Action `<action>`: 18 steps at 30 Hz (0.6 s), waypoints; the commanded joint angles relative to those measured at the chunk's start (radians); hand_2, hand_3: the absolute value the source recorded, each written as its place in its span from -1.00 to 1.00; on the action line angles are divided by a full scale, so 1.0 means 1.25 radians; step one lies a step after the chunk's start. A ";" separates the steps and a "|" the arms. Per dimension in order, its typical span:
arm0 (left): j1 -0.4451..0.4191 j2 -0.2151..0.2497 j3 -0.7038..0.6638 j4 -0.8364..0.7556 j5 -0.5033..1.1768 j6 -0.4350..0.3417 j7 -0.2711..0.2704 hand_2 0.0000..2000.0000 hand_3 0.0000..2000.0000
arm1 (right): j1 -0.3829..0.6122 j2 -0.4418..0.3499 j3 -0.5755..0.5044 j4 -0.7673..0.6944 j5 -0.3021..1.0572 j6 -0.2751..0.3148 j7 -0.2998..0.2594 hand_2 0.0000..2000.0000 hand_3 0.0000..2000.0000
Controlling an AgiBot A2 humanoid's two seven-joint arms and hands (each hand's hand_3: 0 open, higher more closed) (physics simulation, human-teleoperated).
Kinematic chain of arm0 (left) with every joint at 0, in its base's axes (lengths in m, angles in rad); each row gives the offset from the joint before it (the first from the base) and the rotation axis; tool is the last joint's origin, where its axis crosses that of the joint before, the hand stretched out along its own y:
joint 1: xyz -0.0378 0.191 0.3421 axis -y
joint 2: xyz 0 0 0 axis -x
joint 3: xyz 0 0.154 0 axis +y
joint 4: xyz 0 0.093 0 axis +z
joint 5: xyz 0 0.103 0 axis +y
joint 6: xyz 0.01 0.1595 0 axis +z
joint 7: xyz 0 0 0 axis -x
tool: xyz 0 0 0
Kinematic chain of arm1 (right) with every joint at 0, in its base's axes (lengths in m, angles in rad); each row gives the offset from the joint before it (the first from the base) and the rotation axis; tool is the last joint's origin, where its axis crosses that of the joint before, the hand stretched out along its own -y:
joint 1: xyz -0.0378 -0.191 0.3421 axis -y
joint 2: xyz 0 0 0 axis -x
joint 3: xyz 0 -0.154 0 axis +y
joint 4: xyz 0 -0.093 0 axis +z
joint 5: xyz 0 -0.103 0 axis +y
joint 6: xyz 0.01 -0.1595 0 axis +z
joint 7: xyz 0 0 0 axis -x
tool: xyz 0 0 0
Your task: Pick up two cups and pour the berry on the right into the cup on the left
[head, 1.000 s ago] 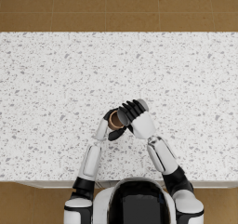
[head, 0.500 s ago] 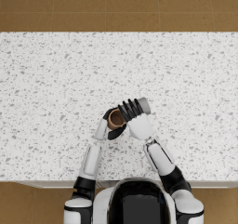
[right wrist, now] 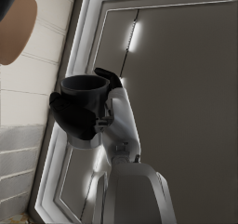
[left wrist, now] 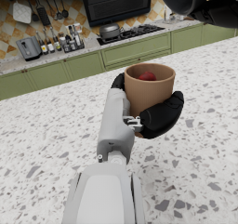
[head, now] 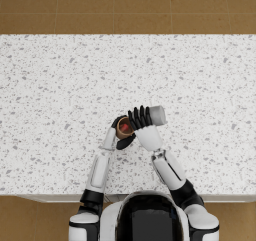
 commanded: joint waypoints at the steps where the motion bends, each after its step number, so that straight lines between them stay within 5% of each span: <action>1: 0.016 0.006 -0.007 0.000 0.000 0.000 0.000 1.00 0.28 | 0.011 0.000 -0.013 0.004 0.027 -0.003 -0.003 1.00 0.28; 18: -0.004 0.005 -0.016 -0.005 0.000 -0.001 0.000 1.00 0.28 | -0.014 0.003 -0.025 0.000 0.089 0.009 -0.004 1.00 0.28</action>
